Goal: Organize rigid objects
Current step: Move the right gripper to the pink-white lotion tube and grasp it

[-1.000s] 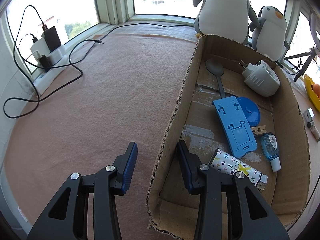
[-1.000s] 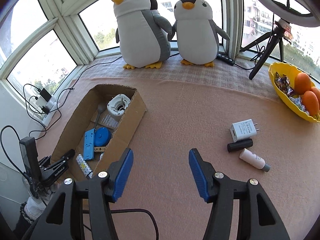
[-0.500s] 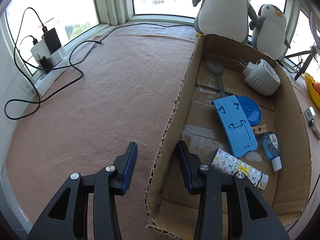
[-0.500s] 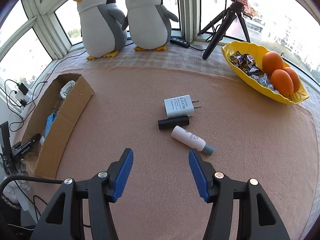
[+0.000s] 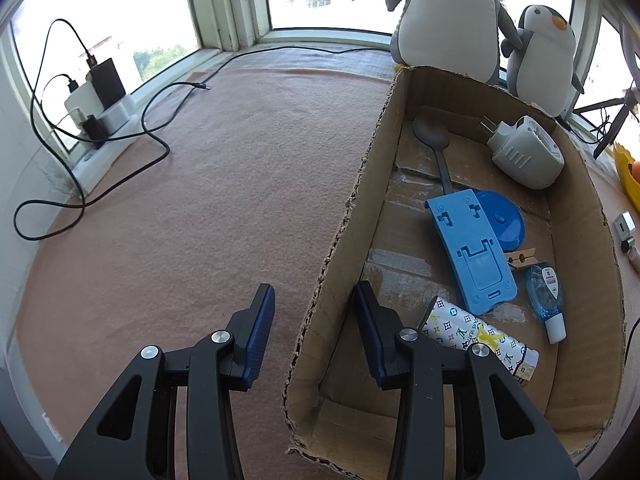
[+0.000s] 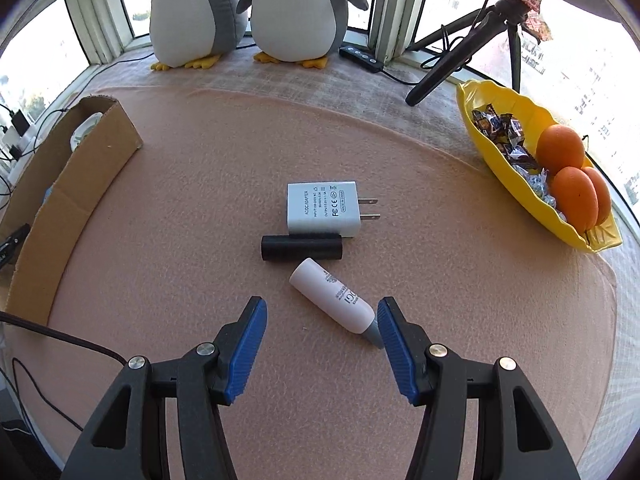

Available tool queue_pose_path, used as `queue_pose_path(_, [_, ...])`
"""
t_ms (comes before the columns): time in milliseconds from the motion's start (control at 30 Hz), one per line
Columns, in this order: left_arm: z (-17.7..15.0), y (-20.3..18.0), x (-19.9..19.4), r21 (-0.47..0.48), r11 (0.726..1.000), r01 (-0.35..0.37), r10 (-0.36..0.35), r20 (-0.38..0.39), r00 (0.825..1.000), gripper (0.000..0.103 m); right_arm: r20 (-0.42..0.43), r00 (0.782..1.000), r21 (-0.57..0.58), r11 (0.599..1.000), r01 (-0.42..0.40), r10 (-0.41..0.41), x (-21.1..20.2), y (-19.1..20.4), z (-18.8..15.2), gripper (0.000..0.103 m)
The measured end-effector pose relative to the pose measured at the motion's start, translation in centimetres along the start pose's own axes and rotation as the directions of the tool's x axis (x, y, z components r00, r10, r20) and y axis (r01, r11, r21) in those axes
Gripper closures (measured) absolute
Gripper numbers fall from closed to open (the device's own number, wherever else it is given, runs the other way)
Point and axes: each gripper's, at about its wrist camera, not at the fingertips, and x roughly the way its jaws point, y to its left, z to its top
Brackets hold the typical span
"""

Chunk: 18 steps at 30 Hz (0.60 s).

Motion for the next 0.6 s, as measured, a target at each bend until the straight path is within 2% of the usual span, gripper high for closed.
queue_pose_path(233, [0.0, -0.2, -0.1, 0.000, 1.000, -0.007, 0.007, -0.001, 1.000, 0.063, -0.032, 0.999, -0.013, 1.000, -0.002, 0.001, 1.4, -0.3, 0.6, 0.050])
queue_pose_path(367, [0.0, -0.2, -0.1, 0.000, 1.000, -0.007, 0.007, -0.001, 1.000, 0.063, -0.052, 0.999, -0.013, 1.000, -0.004, 0.003, 2.0, -0.2, 0.8, 0.055])
queue_pose_path(433, [0.0, -0.1, -0.1, 0.000, 1.000, -0.006, 0.006, -0.001, 1.000, 0.063, -0.060, 0.998, -0.007, 1.000, -0.007, 0.007, 2.2, -0.2, 0.9, 0.059])
queue_pose_path(533, [0.0, -0.2, -0.1, -0.001, 1.000, -0.006, 0.006, -0.001, 1.000, 0.063, -0.089, 0.996, 0.011, 1.000, -0.019, 0.020, 2.8, -0.3, 1.0, 0.071])
queue_pose_path(600, [-0.1, -0.2, -0.1, -0.002, 1.000, -0.004, 0.004, 0.000, 1.000, 0.063, -0.106, 0.994, 0.013, 1.000, -0.028, 0.030, 3.0, -0.1, 0.8, 0.084])
